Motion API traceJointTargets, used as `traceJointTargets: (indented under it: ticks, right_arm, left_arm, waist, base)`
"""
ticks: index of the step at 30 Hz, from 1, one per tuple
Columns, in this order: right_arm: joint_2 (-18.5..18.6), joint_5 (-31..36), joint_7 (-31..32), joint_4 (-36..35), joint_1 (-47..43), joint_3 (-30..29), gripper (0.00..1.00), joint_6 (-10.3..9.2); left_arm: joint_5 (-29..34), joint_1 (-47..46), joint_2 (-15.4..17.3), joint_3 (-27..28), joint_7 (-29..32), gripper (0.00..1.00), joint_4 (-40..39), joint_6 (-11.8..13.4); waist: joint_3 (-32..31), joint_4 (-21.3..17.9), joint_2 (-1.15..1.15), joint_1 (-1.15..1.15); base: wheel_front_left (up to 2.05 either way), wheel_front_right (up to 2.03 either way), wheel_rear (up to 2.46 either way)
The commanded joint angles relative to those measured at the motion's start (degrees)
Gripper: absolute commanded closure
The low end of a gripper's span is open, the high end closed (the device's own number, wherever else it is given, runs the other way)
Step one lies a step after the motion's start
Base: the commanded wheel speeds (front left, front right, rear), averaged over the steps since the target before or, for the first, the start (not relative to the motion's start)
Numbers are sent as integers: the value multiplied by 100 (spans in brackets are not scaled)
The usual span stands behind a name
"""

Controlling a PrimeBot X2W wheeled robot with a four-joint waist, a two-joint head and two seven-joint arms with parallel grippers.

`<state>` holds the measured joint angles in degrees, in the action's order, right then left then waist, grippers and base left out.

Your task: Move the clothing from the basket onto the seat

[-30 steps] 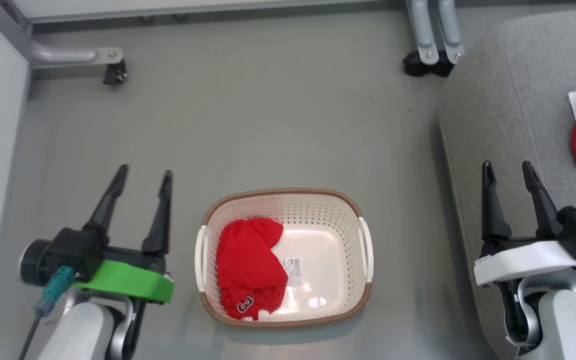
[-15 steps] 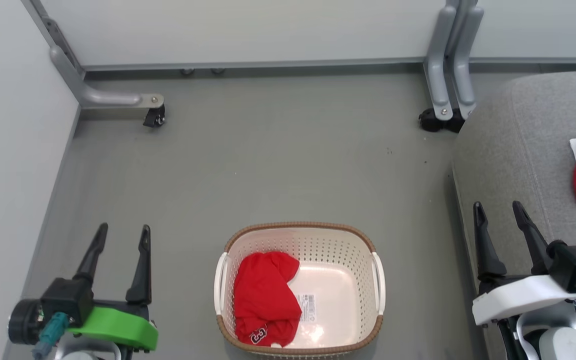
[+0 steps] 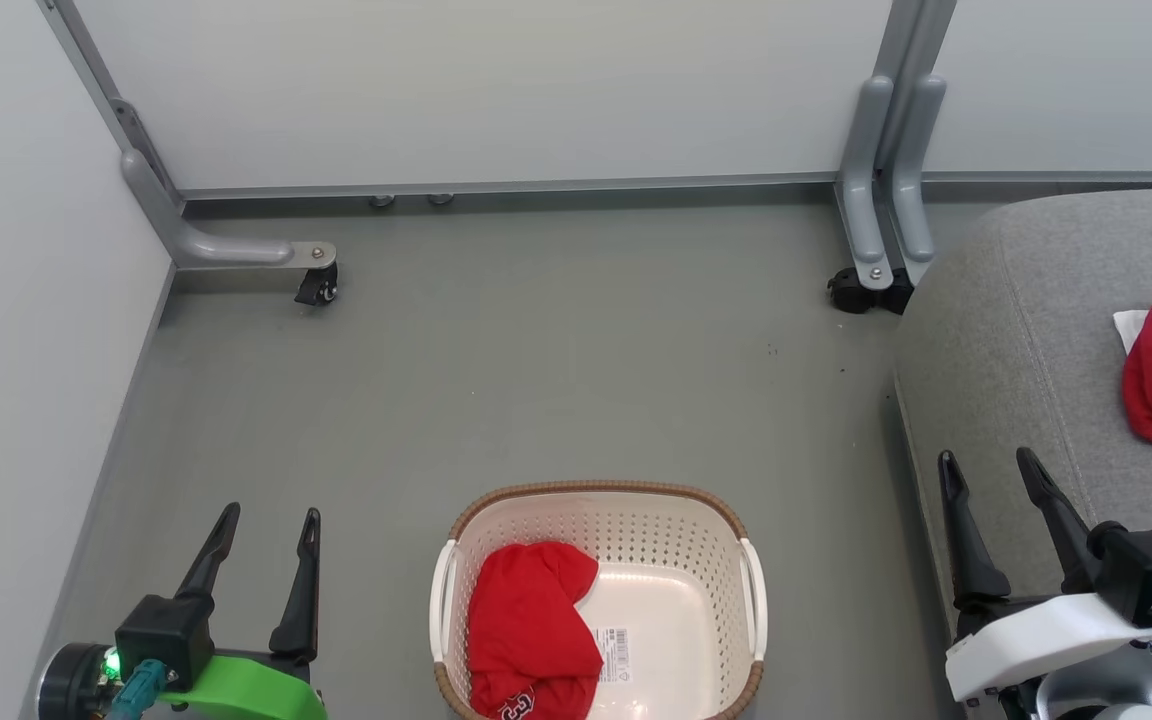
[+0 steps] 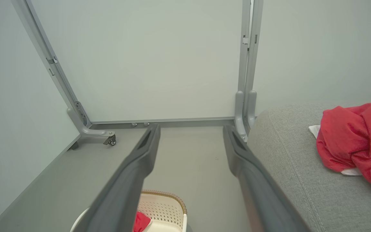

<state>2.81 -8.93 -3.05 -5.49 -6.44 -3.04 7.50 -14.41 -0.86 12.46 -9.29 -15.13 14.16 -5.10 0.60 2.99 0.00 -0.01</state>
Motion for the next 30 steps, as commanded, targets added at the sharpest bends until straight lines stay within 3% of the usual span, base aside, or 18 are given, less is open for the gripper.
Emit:
traceJointTargets:
  ticks: [1, 30]
  right_arm:
    - [15, 3, 15, -45, -92, 4, 0, -2]
    - [14, 4, 35, -136, 35, -13, 0, -2]
  left_arm:
    - [40, 101, -3, 28, -2, 0, 41, -37]
    - [461, -220, -130, 68, -2, 0, 219, -142]
  waist:
    - [-56, -15, 0, 1]
    - [124, 47, 0, 1]
  base:
    - [0, 0, 0]
    - [0, 0, 0]
